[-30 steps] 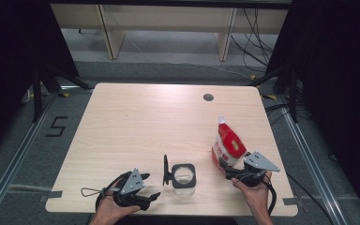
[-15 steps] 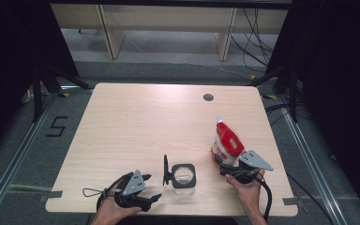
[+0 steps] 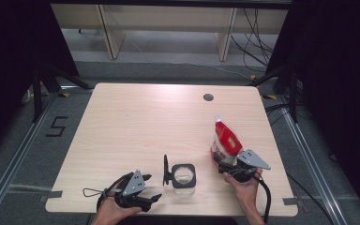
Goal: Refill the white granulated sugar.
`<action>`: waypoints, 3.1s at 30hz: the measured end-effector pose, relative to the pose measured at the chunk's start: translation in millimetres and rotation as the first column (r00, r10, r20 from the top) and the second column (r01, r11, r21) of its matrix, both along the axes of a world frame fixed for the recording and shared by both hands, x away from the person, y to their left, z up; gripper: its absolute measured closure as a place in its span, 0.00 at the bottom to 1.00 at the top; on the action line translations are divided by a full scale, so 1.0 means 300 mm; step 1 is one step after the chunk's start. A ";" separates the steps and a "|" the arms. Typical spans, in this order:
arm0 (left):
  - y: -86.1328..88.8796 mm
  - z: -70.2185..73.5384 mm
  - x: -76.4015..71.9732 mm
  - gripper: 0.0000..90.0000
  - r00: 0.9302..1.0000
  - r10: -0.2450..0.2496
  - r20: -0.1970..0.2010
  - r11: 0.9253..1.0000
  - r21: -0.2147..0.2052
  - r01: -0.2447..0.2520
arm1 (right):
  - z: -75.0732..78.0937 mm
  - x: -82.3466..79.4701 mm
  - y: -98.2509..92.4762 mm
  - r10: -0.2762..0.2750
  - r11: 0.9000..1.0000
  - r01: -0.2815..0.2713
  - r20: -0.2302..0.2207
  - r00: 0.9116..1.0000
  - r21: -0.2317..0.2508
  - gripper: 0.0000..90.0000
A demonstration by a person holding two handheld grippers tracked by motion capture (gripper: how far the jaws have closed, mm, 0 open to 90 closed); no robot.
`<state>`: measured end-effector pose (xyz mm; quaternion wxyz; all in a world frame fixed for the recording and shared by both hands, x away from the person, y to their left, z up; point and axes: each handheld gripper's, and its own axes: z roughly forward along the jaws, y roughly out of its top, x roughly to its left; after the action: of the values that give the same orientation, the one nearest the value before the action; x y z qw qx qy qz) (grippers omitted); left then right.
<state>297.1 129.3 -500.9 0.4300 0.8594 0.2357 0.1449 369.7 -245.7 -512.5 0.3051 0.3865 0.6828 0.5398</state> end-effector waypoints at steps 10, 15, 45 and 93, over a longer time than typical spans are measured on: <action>0.001 0.003 0.000 0.29 1.000 -0.004 -0.004 1.000 0.001 0.004 | -0.013 0.012 0.010 -0.003 1.000 0.003 -0.021 1.000 -0.014 0.28; 0.002 0.003 0.001 0.29 1.000 -0.003 0.000 1.000 0.010 0.003 | -0.012 0.004 0.017 -0.004 1.000 0.003 -0.072 0.997 -0.006 0.30; 0.003 0.003 0.001 0.29 1.000 0.011 -0.014 0.999 -0.037 -0.011 | 0.005 0.005 0.032 -0.009 0.996 0.004 -0.062 0.998 -0.085 0.42; 0.019 0.002 0.010 0.27 0.999 0.034 -0.024 0.999 -0.033 -0.035 | 0.191 -0.344 0.019 0.138 0.702 0.045 0.198 0.970 -0.710 0.43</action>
<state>300.0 135.0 -500.2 0.4389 0.8495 0.2580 0.1383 266.6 -240.1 -455.3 0.4955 0.1548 0.8059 0.2846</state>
